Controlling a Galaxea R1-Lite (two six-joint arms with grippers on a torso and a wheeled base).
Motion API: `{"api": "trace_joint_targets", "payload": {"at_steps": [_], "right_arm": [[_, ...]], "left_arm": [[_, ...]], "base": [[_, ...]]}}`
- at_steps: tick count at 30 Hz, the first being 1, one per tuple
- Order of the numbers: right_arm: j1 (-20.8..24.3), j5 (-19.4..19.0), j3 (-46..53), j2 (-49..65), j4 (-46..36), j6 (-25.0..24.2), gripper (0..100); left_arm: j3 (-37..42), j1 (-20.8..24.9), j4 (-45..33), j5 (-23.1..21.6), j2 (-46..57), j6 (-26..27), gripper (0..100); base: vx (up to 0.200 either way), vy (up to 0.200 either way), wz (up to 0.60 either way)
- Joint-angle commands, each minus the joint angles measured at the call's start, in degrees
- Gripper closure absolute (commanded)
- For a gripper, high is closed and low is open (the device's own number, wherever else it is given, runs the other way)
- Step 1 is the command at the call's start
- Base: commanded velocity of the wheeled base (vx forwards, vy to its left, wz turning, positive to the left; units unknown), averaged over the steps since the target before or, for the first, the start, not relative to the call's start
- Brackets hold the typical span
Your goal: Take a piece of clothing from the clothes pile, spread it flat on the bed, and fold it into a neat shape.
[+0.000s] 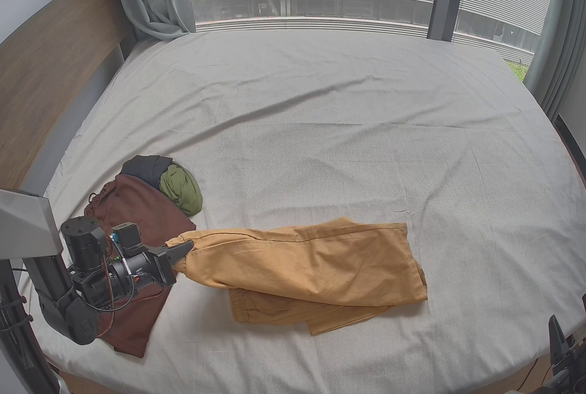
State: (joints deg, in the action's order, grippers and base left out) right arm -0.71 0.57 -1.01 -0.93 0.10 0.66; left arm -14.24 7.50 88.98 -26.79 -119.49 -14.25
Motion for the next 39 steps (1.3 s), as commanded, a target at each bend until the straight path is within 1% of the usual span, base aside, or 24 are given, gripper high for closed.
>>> {"api": "trace_joint_targets", "payload": {"at_steps": [1,12,14,15,18,19,21,22,24,26,27,28,29,30,31,36,39], "right_arm": [[-0.08,0.04,0.92,0.93,-0.01,-0.04,0],[0.09,-0.05,0.75,0.93,1.05,0.4,0],[0.18,-0.13,-0.22,0.93,2.54,0.57,0],[0.44,0.31,-4.7,0.4,4.91,0.66,0],[0.88,-0.13,-12.52,-5.31,3.77,1.1,0],[1.5,-0.84,-14.28,-7.42,2.63,0.66,0],[3.61,-3.3,-16.04,-11.03,0.96,-0.75,0],[4.93,-4.18,-16.57,-13.66,0.69,-2.33,0],[6.68,-4.7,-16.92,-18.59,1.48,-3.82,0],[9.58,-5.06,-17.62,-24.03,4.12,-4.26,0],[9.58,-5.06,-17.62,-24.03,4.12,-4.26,0],[12.66,-5.06,-18.24,-28.6,7.46,-4.44,0],[13.01,-5.06,-18.32,-29.31,7.9,-4.44,0],[14.77,-4.97,-18.85,-33.0,10.63,-4.96,0],[15.47,-5.06,-18.94,-35.28,12.73,-5.23,0],[15.74,-5.67,-18.94,-46.36,23.19,-7.16,0],[15.65,-6.64,-19.12,-50.58,27.24,-8.57,0]], "left_arm": [[-0.97,0.06,0.05,-0.01,-1.71,0.01,100],[-2.81,0.76,0.05,0.16,-1.45,-0.6,100],[-2.72,0.76,0.05,0.16,-1.36,-0.78,100],[-2.72,0.76,0.05,0.16,-1.18,-1.13,100],[-3.16,0.85,0.05,0.16,-0.92,-1.22,100],[-3.34,0.94,0.05,0.16,-0.92,-1.22,100],[-3.6,0.94,0.05,0.16,-0.92,-1.13,100],[-3.6,0.94,0.05,0.16,-0.83,-1.13,100],[-3.69,0.85,0.14,0.16,-0.74,-1.13,100],[-3.78,0.94,0.14,0.16,-0.48,-1.13,100],[-3.78,0.94,0.14,0.16,-0.48,-1.13,100],[-4.13,0.94,0.05,0.16,-0.04,-1.13,100],[-4.13,0.94,0.05,0.16,0.14,-1.13,100],[-4.22,0.94,0.05,0.16,0.14,-1.13,100],[-4.22,0.94,0.05,0.16,0.22,-1.13,100],[-4.13,1.12,0.05,0.16,0.22,-1.13,100],[-3.95,1.2,0.05,0.16,0.22,-1.22,100]], "base": [[0.0,0.0,0.0],[0.0,0.0,0.0],[0.0,0.0,0.0],[0.0,0.0,0.0],[0.0,0.0,0.0],[0.0,0.0,0.0],[0.0,0.0,0.0],[0.0,0.0,0.0],[0.0,0.0,0.0],[0.0,0.0,0.0],[0.0,0.0,0.0],[0.0,0.0,0.0],[0.0,0.0,0.0],[0.0,0.0,0.0],[0.0,0.0,0.0],[0.0,0.0,0.0],[0.0,0.0,0.0]]}}
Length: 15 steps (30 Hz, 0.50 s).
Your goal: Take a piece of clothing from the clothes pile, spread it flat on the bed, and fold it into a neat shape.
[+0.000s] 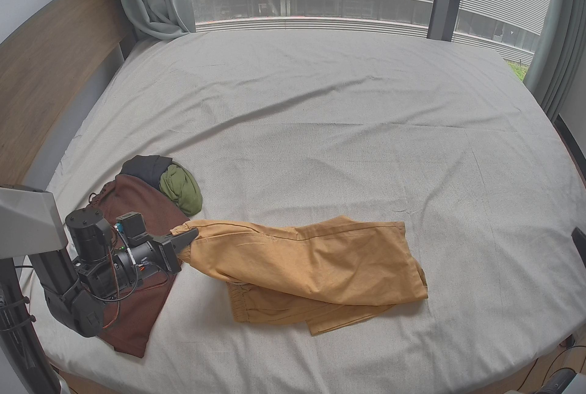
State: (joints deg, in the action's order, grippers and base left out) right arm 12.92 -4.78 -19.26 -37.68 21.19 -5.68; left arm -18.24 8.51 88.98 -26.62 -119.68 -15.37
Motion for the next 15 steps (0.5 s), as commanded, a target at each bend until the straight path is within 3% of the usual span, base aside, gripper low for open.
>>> {"api": "trace_joint_targets", "payload": {"at_steps": [1,5,11,15], "right_arm": [[1.76,-1.81,-0.95,-16.02,7.99,-2.93,0],[0.35,-4.1,-1.83,-20.33,10.72,-6.01,0],[-5.01,-11.48,-5.7,-28.85,11.24,-7.24,0],[-5.1,-12.18,-8.51,-32.46,11.24,-7.24,0]], "left_arm": [[0.13,0.19,0.05,-0.01,0.41,-0.1,100],[0.13,0.19,0.05,-0.09,0.32,-0.1,100],[0.04,0.19,0.14,-0.09,0.32,-0.1,100],[0.13,0.19,0.14,-0.09,0.41,-0.1,100]], "base": [[0.0,0.0,0.0],[0.0,0.0,0.0],[0.0,0.0,0.0],[0.0,0.0,0.0]]}}
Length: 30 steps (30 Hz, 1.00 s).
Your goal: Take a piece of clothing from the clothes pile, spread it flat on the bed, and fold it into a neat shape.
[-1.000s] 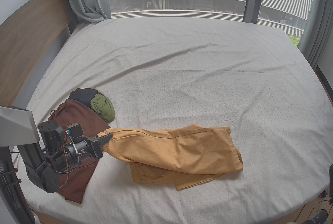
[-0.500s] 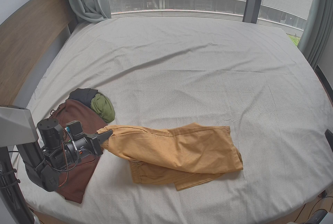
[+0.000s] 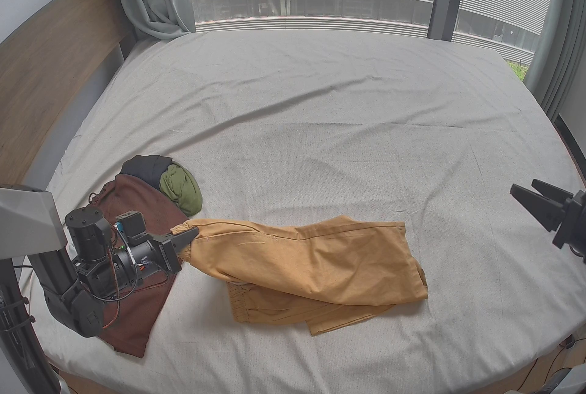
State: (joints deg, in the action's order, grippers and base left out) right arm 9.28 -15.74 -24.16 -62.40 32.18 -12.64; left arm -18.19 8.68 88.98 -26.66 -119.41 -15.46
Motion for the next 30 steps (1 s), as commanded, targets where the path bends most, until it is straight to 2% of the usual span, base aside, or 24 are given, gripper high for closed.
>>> {"api": "trace_joint_targets", "payload": {"at_steps": [1,6,12,16,21,30], "right_arm": [[-1.37,-1.31,-4.31,-8.35,0.16,-0.28,0],[-1.54,-4.21,-5.81,-10.72,0.16,-0.37,0],[-2.07,-5.36,-5.46,-14.24,0.78,-0.81,0],[-4.53,-7.73,-5.46,-17.75,3.85,-1.51,0],[-4.53,-8.17,-4.93,-22.94,7.54,-3.53,0],[-4.36,-9.22,-4.31,-32.08,12.47,-3.71,0]], "left_arm": [[0.08,0.02,0.14,-0.06,0.14,-0.01,100],[0.0,0.02,0.14,0.03,0.23,-0.01,100],[-0.18,0.02,0.14,0.03,0.14,-0.01,100],[-0.71,0.02,0.14,-0.06,0.23,-0.01,100],[-1.67,0.02,0.14,-0.06,-0.3,-0.01,100],[-2.11,0.02,0.05,-0.06,-0.12,-0.01,100]], "base": [[0.0,0.0,0.0],[0.0,0.0,0.0],[0.0,0.0,0.0],[0.0,0.0,0.0],[0.0,0.0,0.0],[0.0,0.0,0.0]]}}
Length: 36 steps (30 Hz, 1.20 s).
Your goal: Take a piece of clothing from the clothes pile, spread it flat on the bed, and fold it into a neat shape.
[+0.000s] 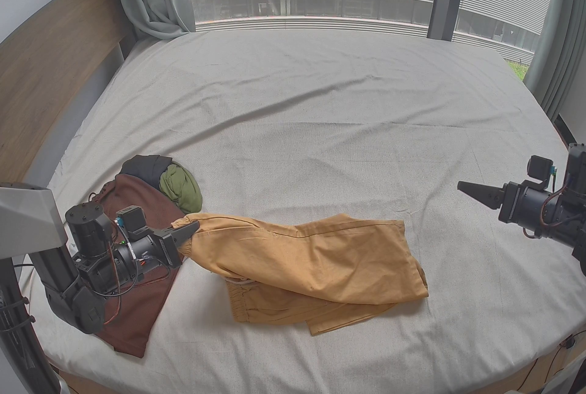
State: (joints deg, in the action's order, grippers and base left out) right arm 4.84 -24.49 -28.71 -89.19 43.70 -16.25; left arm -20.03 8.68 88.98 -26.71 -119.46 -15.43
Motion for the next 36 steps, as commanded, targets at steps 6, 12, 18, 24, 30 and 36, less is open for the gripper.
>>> {"api": "trace_joint_targets", "payload": {"at_steps": [6,12,18,24,30,36], "right_arm": [[0.08,-0.56,0.23,-8.2,5.34,-1.86,0],[0.17,-0.47,0.23,-12.15,8.33,-3.61,0],[1.14,-0.38,0.23,-19.8,14.22,-4.67,0],[2.02,-0.38,-0.03,-24.28,20.19,-8.54,0],[3.16,-0.47,-1.17,-29.29,22.92,-10.12,0],[3.6,-0.65,-1.88,-32.45,23.8,-10.47,0]], "left_arm": [[-0.36,0.29,0.05,-0.01,-0.16,-0.04,100],[-0.27,0.81,0.05,-0.01,-0.34,0.05,100],[-0.36,0.81,0.14,-0.01,-0.16,0.05,100],[-0.45,0.81,0.14,-0.01,-0.25,-0.04,100],[-0.36,0.81,0.05,-0.01,-0.43,0.05,100],[-0.54,0.64,0.05,-0.01,-0.43,-0.04,100]], "base": [[0.0,0.0,0.0],[0.0,0.0,0.0],[0.0,0.0,0.0],[0.0,0.0,0.0],[0.0,0.0,0.0],[0.0,0.0,0.0]]}}
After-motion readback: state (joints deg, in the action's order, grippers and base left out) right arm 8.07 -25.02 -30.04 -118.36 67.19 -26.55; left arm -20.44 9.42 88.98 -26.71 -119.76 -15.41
